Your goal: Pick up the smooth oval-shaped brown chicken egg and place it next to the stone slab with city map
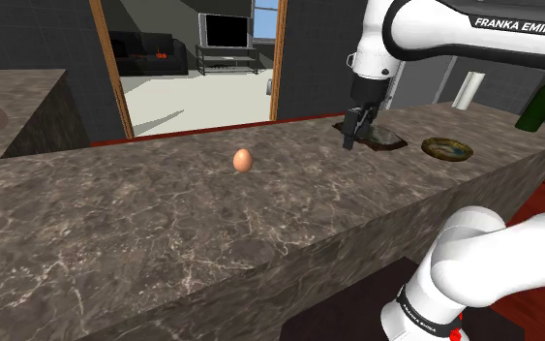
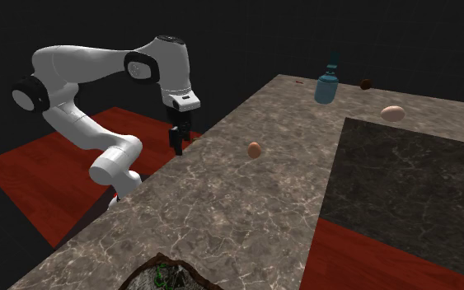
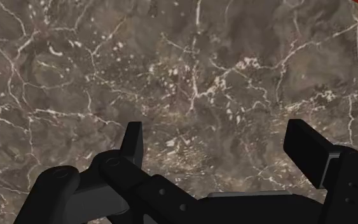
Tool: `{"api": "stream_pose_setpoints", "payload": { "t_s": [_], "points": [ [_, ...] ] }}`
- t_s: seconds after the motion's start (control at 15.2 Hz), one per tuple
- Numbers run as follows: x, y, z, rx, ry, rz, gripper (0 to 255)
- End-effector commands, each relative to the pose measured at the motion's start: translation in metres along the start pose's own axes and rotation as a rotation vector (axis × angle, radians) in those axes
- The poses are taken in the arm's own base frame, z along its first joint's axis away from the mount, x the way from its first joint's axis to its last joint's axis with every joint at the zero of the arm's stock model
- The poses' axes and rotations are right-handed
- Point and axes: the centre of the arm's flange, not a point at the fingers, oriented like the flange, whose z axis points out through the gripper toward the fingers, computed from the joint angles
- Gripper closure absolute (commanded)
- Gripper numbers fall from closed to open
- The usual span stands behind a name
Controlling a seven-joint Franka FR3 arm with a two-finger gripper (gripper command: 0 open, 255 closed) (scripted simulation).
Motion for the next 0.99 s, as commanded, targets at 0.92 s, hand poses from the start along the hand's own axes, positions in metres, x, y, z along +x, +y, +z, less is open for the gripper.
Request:
{"api": "stream_pose_setpoints", "payload": {
  "t_s": [0.92],
  "points": [
    [0.121,-0.096,0.045,0.032,0.176,-0.008,0]
  ]
}}
